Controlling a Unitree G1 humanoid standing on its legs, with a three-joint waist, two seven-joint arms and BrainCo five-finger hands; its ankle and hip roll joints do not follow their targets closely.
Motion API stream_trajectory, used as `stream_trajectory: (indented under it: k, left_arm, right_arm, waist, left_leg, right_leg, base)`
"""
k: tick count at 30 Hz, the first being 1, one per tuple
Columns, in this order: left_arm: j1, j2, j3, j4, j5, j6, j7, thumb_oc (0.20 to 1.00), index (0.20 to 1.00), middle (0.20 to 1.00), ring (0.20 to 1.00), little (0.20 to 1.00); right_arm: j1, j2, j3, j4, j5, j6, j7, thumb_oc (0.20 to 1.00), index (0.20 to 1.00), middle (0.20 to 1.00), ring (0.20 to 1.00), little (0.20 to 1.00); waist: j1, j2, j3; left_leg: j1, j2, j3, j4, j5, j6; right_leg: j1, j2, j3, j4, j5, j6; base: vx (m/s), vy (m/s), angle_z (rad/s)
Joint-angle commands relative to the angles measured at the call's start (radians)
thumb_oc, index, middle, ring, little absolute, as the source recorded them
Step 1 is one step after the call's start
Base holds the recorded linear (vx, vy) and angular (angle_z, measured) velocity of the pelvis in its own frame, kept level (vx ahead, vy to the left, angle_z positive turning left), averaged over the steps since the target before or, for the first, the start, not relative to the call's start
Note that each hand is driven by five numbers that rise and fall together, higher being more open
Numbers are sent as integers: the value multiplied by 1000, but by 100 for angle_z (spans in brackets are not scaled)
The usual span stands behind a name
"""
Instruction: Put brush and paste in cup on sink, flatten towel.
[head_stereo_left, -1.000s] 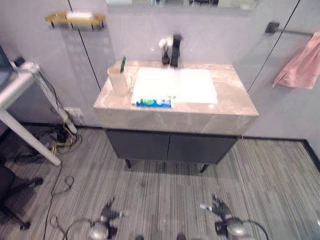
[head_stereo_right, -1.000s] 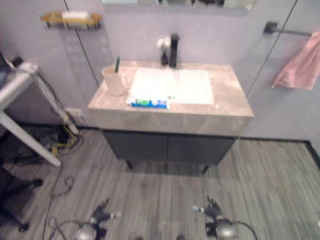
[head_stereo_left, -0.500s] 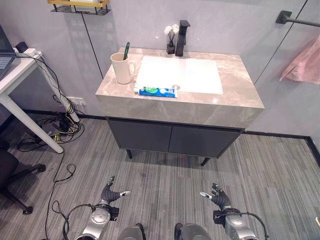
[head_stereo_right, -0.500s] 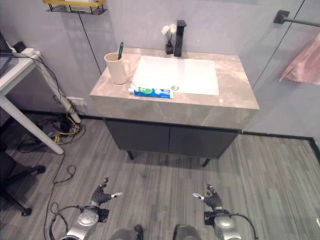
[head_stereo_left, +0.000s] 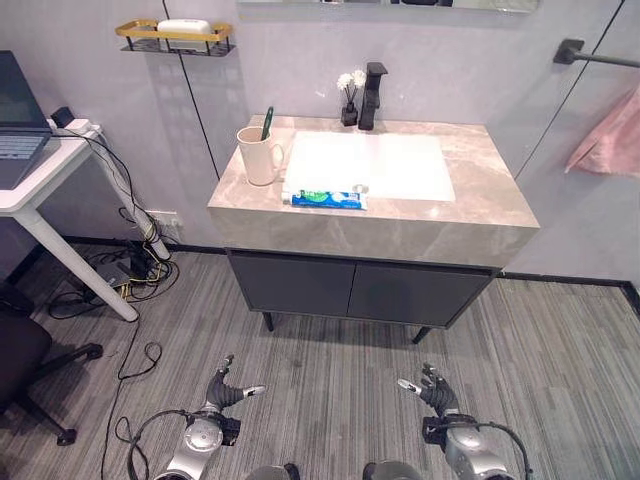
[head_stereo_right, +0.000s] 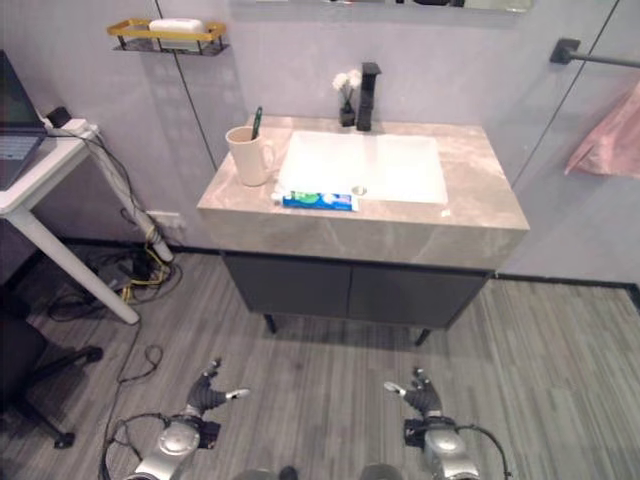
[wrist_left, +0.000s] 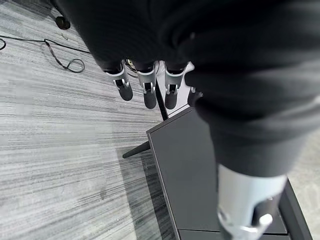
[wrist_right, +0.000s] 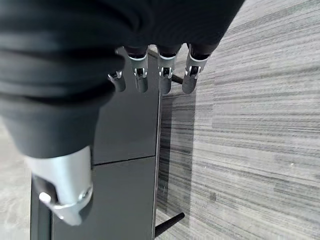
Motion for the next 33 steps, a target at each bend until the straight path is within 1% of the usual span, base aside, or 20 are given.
stream_trajectory:
  k: [1,3,4,6,8,9,10,12,18,19,20,21,22,23,24,26,28,30,31,33]
  left_arm:
    - [-27,27,-20,-77,50,-50,25,1000,1000,1000,1000,1000]
    - [-19,34,-15,-89,52,-47,18,1000,1000,1000,1000,1000]
    - [-18,33,-13,-72,58,-45,13,1000,1000,1000,1000,1000]
    - [-27,25,-5,-33,52,-47,19,1000,1000,1000,1000,1000]
    - [-38,15,6,-11,37,-48,29,1000,1000,1000,1000,1000]
    - [-44,12,7,-9,33,-50,31,1000,1000,1000,1000,1000]
    - [-47,11,4,-18,30,-54,41,1000,1000,1000,1000,1000]
    - [-39,1,-2,-20,23,-59,39,1000,1000,1000,1000,1000]
    - [-20,-15,-2,-22,2,-55,39,1000,1000,1000,1000,1000]
    - [-6,-12,-7,-50,-4,-54,28,1000,1000,1000,1000,1000]
    - [-5,-12,-7,-51,-4,-53,28,1000,1000,1000,1000,1000]
    - [-7,-11,-9,-51,-7,-53,27,1000,1000,1000,1000,1000]
    - [-25,-4,-23,-54,-3,-53,26,1000,1000,1000,1000,1000]
    - [-25,-4,-23,-54,-3,-53,26,1000,1000,1000,1000,1000]
    - [-37,2,-31,-58,-2,-54,24,1000,1000,1000,1000,1000]
    - [-55,7,-38,-56,6,-53,24,1000,1000,1000,1000,1000]
    - [-58,6,-43,-56,12,-53,25,1000,1000,1000,1000,1000]
    - [-60,9,-47,-50,26,-54,27,1000,1000,1000,1000,1000]
    - [-61,11,-49,-51,43,-60,31,1000,1000,1000,1000,1000]
    - [-59,12,-50,-56,55,-59,41,1000,1000,1000,1000,1000]
  right_arm:
    - [-44,-18,3,-37,-20,-46,-17,1000,1000,1000,1000,1000]
    - [-32,-19,-2,-44,-22,-43,-13,1000,1000,1000,1000,1000]
    - [-22,-20,-9,-42,-17,-42,-13,1000,1000,1000,1000,1000]
    - [-25,-18,-15,-20,-9,-43,-17,1000,1000,1000,1000,1000]
    - [-30,-16,-16,-18,-10,-42,-27,1000,1000,1000,1000,1000]
    - [-32,-14,-15,-19,-11,-42,-30,1000,1000,1000,1000,1000]
    - [-35,-19,-9,-31,-12,-41,-30,1000,1000,1000,1000,1000]
    - [-26,-30,-6,-25,-25,-40,-28,1000,1000,1000,1000,1000]
    - [-22,-54,-13,-38,-36,-42,-32,1000,1000,1000,1000,1000]
    - [-10,-67,-15,-53,-48,-42,-34,1000,1000,1000,1000,1000]
    - [-9,-67,-15,-53,-48,-42,-34,1000,1000,1000,1000,1000]
    - [-13,-75,-14,-53,-53,-44,-37,1000,1000,1000,1000,1000]
    - [-17,-83,-15,-51,-49,-52,-45,1000,1000,1000,1000,1000]
    - [-18,-83,-15,-50,-49,-52,-45,1000,1000,1000,1000,1000]
    - [-15,-90,-15,-58,-42,-56,-47,1000,1000,1000,1000,1000]
    - [-21,-102,-7,-59,-55,-55,-53,1000,1000,1000,1000,1000]
    - [-17,-110,-5,-55,-72,-51,-58,1000,1000,1000,1000,1000]
    - [-6,-114,-15,-55,-78,-50,-60,1000,1000,1000,1000,1000]
    - [2,-119,-21,-52,-83,-52,-61,1000,1000,1000,1000,1000]
    - [3,-118,-10,-44,-108,-48,-66,1000,1000,1000,1000,1000]
  waist:
    - [8,14,58]
    - [1,22,71]
    - [-14,16,71]
    - [-19,-1,68]
    - [-29,-14,67]
    - [-35,-14,70]
    - [-49,-18,68]
    - [-50,-18,57]
    - [-64,11,23]
    - [-69,22,10]
    - [-70,23,10]
    - [-68,23,15]
    - [-60,7,36]
    - [-62,9,35]
    - [-57,-2,50]
    - [-52,-17,69]
    - [-54,-18,70]
    - [-55,-20,61]
    - [-49,-18,53]
    - [-31,4,46]
  left_leg:
    - [90,-34,-8,-13,-43,35]
    - [116,-32,-14,-34,-46,39]
    - [141,-40,-35,-55,-49,38]
    - [168,-58,-32,-93,-57,35]
    - [188,-67,-41,-115,-64,19]
    - [197,-62,-47,-119,-69,10]
    - [205,-59,-56,-114,-79,-1]
    - [218,-56,-73,-110,-96,-7]
    - [234,-19,-110,-101,-90,-25]
    - [206,4,-117,-9,-28,-69]
    - [205,5,-118,-6,-30,-70]
    - [161,18,-115,89,27,-97]
    - [59,44,-104,275,142,-141]
    - [54,46,-107,282,139,-142]
    - [1,65,-85,369,180,-151]
    - [-62,87,-39,475,181,-148]
    - [-86,109,8,430,172,-142]
    - [-95,130,52,295,136,-133]
    - [-101,138,69,112,103,-123]
    - [-112,138,25,-94,170,-135]
  right_leg:
    - [-85,-69,12,174,264,83]
    - [-131,-70,-17,220,248,85]
    - [-166,-21,-7,150,225,82]
    - [-186,-47,-52,-16,240,83]
    - [-183,-77,-91,-211,292,97]
    - [-173,-74,-85,-274,313,109]
    - [-177,-54,-27,-309,325,116]
    - [-172,-30,6,-290,309,104]
    - [-193,17,-18,-220,257,73]
    - [-167,48,-31,-218,223,49]
    - [-166,49,-33,-218,223,49]
    - [-144,59,-36,-227,214,34]
    - [-93,61,-47,-261,198,5]
    - [-94,63,-50,-261,198,4]
    - [-71,57,-62,-276,189,-16]
    - [-42,55,-73,-295,173,-37]
    - [-16,55,-79,-319,163,-34]
    - [15,44,-82,-357,161,-15]
    - [39,30,-73,-387,160,8]
    - [66,38,-62,-414,154,22]
  base:
    - [21,131,-20]
    - [133,134,-23]
    - [244,58,-14]
    - [251,-17,-2]
    - [250,-97,2]
    - [324,-118,9]
    - [240,-72,11]
    - [266,-64,17]
    - [285,-101,37]
    - [236,-107,4]
    - [309,-157,2]
    - [189,-190,-1]
    - [185,-189,1]
    - [156,-215,-7]
    - [69,-126,-5]
    - [155,-159,9]
    - [201,-55,14]
    - [281,78,20]
    - [340,186,30]
    - [354,249,22]
